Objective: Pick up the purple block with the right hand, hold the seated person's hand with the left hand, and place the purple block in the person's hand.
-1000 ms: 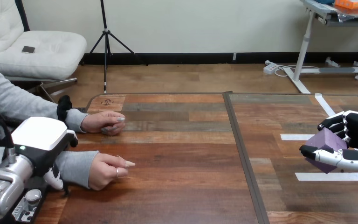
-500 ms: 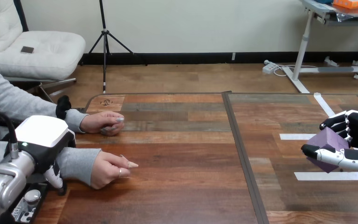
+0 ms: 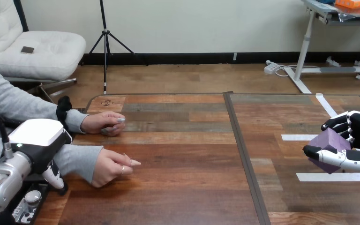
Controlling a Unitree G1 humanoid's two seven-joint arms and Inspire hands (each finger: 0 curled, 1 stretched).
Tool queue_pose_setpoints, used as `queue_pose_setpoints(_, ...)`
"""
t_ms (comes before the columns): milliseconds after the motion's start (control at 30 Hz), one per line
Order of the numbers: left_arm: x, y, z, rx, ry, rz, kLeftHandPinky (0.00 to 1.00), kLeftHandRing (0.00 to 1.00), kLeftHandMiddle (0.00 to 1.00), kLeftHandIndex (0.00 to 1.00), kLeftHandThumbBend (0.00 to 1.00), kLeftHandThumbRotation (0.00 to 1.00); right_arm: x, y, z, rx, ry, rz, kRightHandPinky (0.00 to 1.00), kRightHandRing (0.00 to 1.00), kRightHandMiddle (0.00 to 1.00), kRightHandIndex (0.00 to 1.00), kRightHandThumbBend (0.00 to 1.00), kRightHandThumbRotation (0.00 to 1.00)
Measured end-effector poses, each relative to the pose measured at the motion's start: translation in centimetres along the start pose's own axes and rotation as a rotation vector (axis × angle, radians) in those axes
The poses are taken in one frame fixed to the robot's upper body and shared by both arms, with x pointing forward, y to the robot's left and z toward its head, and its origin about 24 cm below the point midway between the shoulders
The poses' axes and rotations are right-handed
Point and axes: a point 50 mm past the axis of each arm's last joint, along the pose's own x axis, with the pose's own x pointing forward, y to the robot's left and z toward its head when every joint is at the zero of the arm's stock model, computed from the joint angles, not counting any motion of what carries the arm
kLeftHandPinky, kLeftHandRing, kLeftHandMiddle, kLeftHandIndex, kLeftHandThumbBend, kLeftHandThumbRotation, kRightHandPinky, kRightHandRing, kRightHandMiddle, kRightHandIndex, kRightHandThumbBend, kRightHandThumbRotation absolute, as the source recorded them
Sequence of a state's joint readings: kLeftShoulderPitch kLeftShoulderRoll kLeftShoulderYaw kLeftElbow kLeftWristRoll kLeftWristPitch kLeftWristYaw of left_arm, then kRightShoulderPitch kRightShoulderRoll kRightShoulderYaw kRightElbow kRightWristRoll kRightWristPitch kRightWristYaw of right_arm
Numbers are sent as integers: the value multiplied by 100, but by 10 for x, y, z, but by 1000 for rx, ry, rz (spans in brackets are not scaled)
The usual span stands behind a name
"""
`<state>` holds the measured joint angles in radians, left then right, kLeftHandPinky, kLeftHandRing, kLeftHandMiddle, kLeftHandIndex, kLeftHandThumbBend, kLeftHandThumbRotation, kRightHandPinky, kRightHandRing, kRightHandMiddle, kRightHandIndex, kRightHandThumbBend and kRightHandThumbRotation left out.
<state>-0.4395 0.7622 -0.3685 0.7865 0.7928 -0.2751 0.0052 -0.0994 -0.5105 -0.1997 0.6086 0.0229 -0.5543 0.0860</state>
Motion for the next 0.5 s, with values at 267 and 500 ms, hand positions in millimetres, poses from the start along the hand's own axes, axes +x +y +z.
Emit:
queue_pose_setpoints(267, 0, -1, 0, -37, -5, -10, 19, 27, 36, 39, 82, 0, 0, 0, 0, 2, 3, -1, 12, 16, 37, 41, 92, 0)
queue_pose_setpoints(500, 0, -1, 0, -58, -7, -23, 19, 26, 35, 38, 77, 0, 0, 0, -1, 3, 5, -1, 12, 16, 37, 41, 92, 0)
